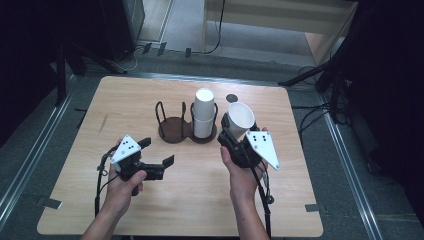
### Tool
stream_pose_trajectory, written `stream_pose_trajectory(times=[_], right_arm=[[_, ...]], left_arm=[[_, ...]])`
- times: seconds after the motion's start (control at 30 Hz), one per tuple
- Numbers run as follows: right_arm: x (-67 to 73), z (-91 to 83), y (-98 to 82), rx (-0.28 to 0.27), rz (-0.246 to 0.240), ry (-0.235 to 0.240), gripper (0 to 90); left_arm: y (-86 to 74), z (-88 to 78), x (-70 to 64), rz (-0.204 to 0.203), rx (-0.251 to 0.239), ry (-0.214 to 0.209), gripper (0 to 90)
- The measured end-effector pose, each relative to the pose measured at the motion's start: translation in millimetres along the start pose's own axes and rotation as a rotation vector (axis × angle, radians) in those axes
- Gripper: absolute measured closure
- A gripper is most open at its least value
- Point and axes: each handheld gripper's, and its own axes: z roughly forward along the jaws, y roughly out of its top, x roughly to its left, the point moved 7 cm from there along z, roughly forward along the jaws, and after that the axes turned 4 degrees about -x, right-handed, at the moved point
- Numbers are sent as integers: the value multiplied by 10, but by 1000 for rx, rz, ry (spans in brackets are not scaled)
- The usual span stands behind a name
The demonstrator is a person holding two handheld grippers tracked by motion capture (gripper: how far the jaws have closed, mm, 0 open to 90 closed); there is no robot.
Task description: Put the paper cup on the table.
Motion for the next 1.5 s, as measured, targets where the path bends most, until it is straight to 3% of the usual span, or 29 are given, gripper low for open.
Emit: stream_pose_trajectory(times=[0.2,0.4,0.67,0.9,1.1,1.5], right_arm=[[-116,72,-21,-27,-69,-13,285],[-212,120,-36,-40,-109,-10,285],[-357,208,-121,-51,-169,-9,289],[-464,320,-285,-24,-174,10,289],[-575,399,-352,-49,-156,20,296],[-800,584,-556,-20,-146,2,298]], left_arm=[[-76,-94,184,-13,-1,49,0],[-180,-233,396,-27,-5,96,0],[-348,-472,756,-62,-1,195,0],[-543,-649,1026,-86,17,288,0],[-669,-796,1166,-93,38,348,0],[-790,-980,1368,-129,45,385,0]])
